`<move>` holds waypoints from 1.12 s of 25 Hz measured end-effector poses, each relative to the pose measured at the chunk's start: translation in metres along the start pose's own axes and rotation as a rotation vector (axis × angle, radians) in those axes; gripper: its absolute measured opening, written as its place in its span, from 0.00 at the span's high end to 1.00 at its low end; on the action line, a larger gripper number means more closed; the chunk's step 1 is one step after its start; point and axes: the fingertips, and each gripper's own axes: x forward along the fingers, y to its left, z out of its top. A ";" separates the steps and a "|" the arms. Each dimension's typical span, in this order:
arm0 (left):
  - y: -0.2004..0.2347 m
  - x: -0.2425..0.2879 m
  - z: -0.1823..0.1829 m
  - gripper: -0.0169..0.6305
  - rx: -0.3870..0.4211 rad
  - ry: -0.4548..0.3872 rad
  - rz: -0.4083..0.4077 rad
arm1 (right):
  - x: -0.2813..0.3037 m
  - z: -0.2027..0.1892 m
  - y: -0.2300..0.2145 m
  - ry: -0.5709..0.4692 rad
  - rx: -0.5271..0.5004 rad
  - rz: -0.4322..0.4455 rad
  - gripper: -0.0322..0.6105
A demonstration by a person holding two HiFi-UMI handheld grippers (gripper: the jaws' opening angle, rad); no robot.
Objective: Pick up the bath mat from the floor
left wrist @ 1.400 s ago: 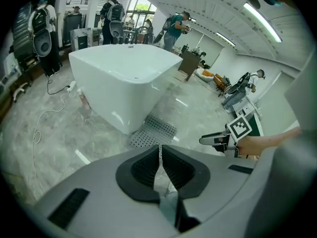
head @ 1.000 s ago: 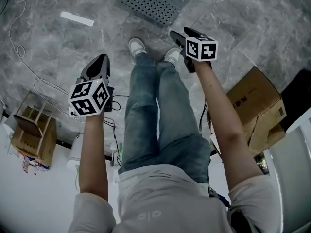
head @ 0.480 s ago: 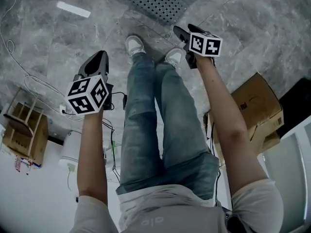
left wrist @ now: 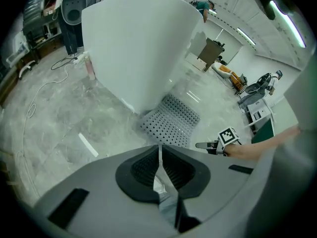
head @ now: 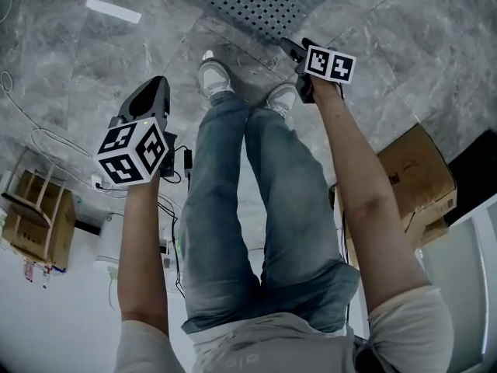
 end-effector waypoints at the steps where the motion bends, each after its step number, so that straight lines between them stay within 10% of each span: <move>1: 0.003 0.005 0.001 0.95 0.001 -0.003 0.001 | 0.007 -0.002 -0.005 0.004 0.000 0.002 0.44; 28: 0.028 0.080 -0.018 0.95 0.053 0.045 -0.050 | 0.124 -0.029 -0.041 0.037 0.223 0.121 0.39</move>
